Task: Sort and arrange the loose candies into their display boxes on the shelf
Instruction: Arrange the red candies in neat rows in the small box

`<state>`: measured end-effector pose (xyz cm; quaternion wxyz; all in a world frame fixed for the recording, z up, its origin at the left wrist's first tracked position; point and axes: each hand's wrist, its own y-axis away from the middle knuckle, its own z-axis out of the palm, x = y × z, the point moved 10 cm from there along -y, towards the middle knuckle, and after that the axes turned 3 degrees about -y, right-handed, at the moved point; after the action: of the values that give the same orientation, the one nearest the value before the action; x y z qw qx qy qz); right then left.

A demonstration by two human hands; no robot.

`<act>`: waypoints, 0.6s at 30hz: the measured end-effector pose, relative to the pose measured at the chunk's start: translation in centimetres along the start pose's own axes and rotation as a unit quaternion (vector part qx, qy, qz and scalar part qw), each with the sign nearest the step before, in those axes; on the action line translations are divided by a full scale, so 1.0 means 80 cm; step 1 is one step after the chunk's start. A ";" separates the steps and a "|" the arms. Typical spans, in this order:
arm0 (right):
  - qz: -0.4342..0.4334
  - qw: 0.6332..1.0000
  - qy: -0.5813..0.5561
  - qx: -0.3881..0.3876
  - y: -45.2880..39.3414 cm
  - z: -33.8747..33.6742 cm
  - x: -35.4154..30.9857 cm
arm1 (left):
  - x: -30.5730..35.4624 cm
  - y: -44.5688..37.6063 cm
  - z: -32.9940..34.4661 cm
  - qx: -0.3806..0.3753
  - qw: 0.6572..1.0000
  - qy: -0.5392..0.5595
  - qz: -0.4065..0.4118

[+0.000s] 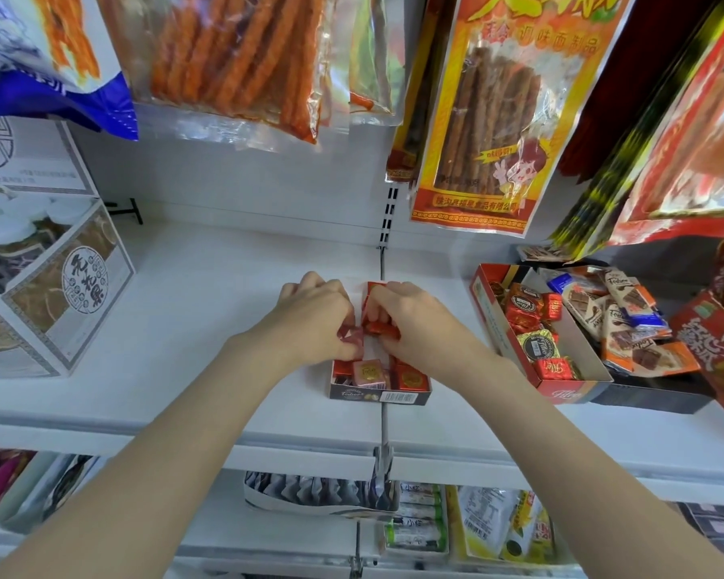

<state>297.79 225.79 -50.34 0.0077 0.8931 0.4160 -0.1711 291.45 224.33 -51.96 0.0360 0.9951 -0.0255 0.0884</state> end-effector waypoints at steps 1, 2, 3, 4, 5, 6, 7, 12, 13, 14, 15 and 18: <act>-0.005 1.000 -0.005 -0.007 0.000 0.002 -0.001 | 0.000 0.000 -0.002 0.007 1.000 0.001 0.000; -0.005 1.000 -0.013 -0.022 0.001 0.003 -0.002 | 0.001 0.000 -0.004 0.013 1.000 0.002 0.002; -0.003 0.999 -0.021 -0.039 0.002 0.004 -0.002 | 0.002 0.000 -0.006 0.020 1.000 0.007 0.005; 0.002 0.998 -0.026 -0.053 0.003 0.004 0.000 | 0.003 0.001 -0.008 0.024 1.000 0.018 0.008; 0.005 0.998 -0.030 -0.059 0.003 0.002 0.002 | 0.003 0.001 -0.008 0.023 0.999 0.028 0.012; 0.009 0.998 -0.029 -0.062 0.004 0.001 0.004 | 0.003 0.002 -0.007 0.019 0.999 0.034 0.014; 0.011 0.998 -0.026 -0.060 0.004 0.000 0.005 | 0.004 0.003 -0.006 0.017 0.999 0.036 0.018; 0.020 0.998 0.007 -0.064 0.001 0.013 0.000 | -0.005 0.011 -0.021 0.059 0.992 0.113 0.010; 0.017 0.998 0.018 -0.066 0.000 0.013 -0.001 | -0.010 0.012 -0.026 0.071 0.988 0.139 0.004; 0.013 0.997 0.029 -0.065 0.000 0.011 -0.002 | -0.014 0.014 -0.030 0.079 0.984 0.160 -0.001; 0.012 0.997 0.033 -0.062 -0.001 0.008 0.000 | -0.019 0.015 -0.032 0.084 0.980 0.179 -0.006; 0.022 0.999 0.002 -0.040 -0.002 -0.008 0.003 | -0.031 0.020 -0.036 0.106 0.976 0.192 -0.019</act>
<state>298.01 226.19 -49.82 0.0461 0.9013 0.4029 -0.1525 288.46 223.04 -49.49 -0.0635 0.9582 0.0103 0.2789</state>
